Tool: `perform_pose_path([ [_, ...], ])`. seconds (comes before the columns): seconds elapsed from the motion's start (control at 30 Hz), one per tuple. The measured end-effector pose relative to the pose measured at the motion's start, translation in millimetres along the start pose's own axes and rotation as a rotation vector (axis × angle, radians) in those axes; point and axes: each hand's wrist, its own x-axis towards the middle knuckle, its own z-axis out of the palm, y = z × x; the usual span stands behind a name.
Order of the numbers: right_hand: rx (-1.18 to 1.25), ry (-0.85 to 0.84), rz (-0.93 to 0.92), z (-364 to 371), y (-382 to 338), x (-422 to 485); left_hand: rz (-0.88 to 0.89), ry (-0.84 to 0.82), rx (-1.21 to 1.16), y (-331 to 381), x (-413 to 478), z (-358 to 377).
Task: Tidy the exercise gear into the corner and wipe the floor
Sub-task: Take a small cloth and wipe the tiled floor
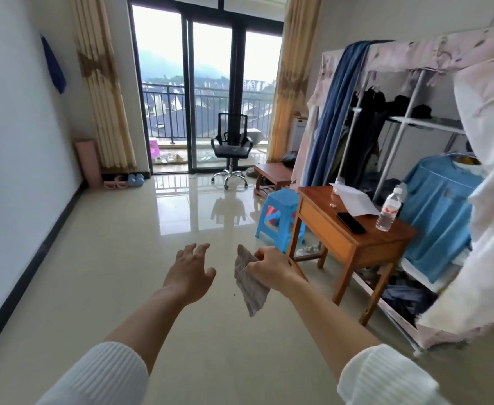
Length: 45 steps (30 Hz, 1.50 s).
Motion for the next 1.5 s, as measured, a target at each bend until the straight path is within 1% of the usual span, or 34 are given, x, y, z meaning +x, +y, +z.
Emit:
perform_pose_path([
  [0.17, 0.010, 0.010, -0.002, 11, -39, 134, -0.038, 0.017, 0.008, -44, 119, -18],
  [0.3, -0.014, 0.009, -0.055, 27, -68, 239, -0.058, 0.049, 0.017, -84, 215, -23],
  [0.47, -0.080, -0.041, -0.146, 38, -100, 388, -0.087, 0.095, 0.024, -130, 354, -22],
  [0.63, -0.081, -0.105, -0.132, 40, -134, 535, -0.138, 0.140, 0.016, -161, 487, -30],
  [0.77, -0.097, -0.147, -0.181, 54, -173, 631, -0.180, 0.223, 0.043, -195, 578, -51],
  [0.97, -0.136, -0.204, -0.274, 101, -227, 783, -0.277, 0.276, 0.029, -265, 709, -68],
  [1.13, -0.137, -0.237, -0.334, 159, -281, 912, -0.309, 0.318, 0.018, -352, 819, -83],
  [1.3, -0.137, -0.266, -0.307, 209, -332, 1039, -0.377, 0.318, 0.001, -436, 930, -108],
  [1.5, -0.142, -0.272, -0.276, 240, -380, 1183, -0.438, 0.300, -0.011, -507, 1055, -127],
])
